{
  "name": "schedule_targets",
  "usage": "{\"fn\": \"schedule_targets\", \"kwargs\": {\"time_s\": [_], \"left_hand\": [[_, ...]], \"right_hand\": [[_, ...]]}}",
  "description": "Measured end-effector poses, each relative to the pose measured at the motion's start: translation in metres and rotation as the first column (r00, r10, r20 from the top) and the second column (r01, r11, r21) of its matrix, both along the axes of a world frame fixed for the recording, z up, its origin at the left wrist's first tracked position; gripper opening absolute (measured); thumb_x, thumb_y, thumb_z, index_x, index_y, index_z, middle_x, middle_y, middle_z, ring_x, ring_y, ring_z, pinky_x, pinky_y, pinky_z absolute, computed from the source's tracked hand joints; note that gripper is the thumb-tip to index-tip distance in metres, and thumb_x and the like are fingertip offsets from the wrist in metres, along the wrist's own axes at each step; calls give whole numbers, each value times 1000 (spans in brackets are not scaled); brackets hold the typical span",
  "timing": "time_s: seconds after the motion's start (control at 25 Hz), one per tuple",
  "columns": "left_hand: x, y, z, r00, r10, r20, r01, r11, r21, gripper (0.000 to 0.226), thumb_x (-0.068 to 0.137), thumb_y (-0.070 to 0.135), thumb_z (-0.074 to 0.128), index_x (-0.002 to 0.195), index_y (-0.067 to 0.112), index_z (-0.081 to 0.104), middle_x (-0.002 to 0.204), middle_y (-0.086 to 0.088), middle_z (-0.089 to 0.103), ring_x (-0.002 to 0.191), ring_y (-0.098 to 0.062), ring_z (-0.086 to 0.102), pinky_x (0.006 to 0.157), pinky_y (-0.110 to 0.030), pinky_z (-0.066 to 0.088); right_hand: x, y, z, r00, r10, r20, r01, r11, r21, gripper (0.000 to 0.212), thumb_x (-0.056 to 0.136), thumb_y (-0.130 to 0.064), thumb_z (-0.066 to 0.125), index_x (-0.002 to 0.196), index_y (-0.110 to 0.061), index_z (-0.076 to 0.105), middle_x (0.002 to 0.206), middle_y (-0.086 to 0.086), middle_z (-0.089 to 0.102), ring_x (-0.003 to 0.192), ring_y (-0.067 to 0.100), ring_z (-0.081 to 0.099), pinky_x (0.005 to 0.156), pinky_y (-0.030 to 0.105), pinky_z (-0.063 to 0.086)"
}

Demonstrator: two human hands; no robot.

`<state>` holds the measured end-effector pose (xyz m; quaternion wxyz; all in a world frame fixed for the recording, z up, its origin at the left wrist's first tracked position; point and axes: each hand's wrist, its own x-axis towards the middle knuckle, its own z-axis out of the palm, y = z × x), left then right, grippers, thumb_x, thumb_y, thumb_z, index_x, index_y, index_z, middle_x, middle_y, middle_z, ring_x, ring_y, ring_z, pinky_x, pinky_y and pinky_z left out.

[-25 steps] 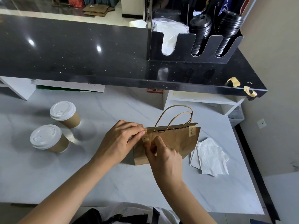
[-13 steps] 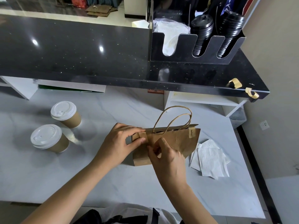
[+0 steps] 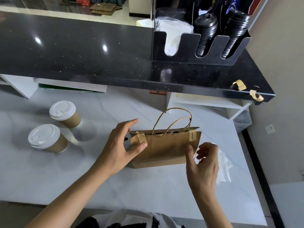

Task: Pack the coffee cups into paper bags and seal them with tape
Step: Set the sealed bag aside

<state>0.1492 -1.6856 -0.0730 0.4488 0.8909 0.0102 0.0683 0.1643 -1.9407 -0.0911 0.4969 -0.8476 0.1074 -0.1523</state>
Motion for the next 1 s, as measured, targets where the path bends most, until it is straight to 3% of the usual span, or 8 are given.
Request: {"fn": "schedule_targets", "kwargs": {"time_s": [0.16, 0.28, 0.4, 0.52, 0.76, 0.92, 1.0], "left_hand": [[-14, -10, -20, 989, 118, -94, -134, 973, -188, 102, 68, 57, 86, 153, 38, 33, 146, 15, 41, 130, -3, 49, 98, -17, 46], [-27, -23, -35, 966, 173, -190, -220, 939, -264, 101, 61, 61, 85, 147, 42, 35, 143, 16, 45, 125, 1, 53, 100, -31, 52], [-36, -36, -43, 951, 183, -248, -266, 893, -364, 89, 62, 55, 88, 137, 43, 43, 134, 17, 57, 119, -5, 62, 98, -41, 57], [-42, -48, -39, 950, 201, -239, -290, 854, -432, 82, 65, 47, 90, 134, 42, 47, 130, 16, 62, 118, -13, 66, 99, -46, 56], [-54, -62, -12, 948, 278, -157, -319, 845, -429, 88, 74, 45, 85, 146, 45, 35, 143, 22, 53, 131, -7, 55, 108, -39, 48], [-67, -60, 3, 941, 318, -112, -336, 855, -396, 84, 84, 28, 83, 150, 42, 32, 140, 22, 57, 130, -3, 55, 109, -39, 46], [-76, -56, 8, 929, 357, -100, -367, 846, -387, 94, 83, 32, 84, 154, 47, 23, 147, 24, 50, 133, -2, 51, 112, -41, 45]], "right_hand": [[1, -10, -16, 987, 114, -111, -100, 987, 125, 44, 91, -35, 73, 127, -28, 48, 122, -16, 55, 112, 8, 57, 93, 34, 48], [3, -16, -28, 942, 260, -210, -227, 959, 170, 43, 92, -33, 73, 127, -36, 49, 119, -19, 61, 113, 2, 59, 98, 34, 49], [8, -22, -35, 908, 318, -274, -297, 948, 117, 36, 91, -44, 69, 119, -31, 50, 106, -14, 65, 105, 9, 62, 95, 45, 51], [14, -23, -31, 903, 345, -256, -324, 938, 123, 37, 91, -46, 69, 119, -30, 51, 102, -16, 65, 102, 10, 62, 91, 41, 50], [18, -20, -3, 900, 422, -108, -401, 899, 176, 50, 94, -44, 66, 136, -47, 39, 103, -13, 68, 96, -1, 62, 76, 31, 45], [16, -6, 9, 862, 504, -55, -496, 861, 115, 75, 82, -62, 58, 149, -58, 24, 127, -5, 64, 113, 21, 59, 93, 46, 51], [15, 4, 14, 836, 548, -39, -543, 835, 96, 80, 79, -63, 57, 150, -62, 19, 140, -7, 56, 122, 23, 56, 99, 49, 50]]}}
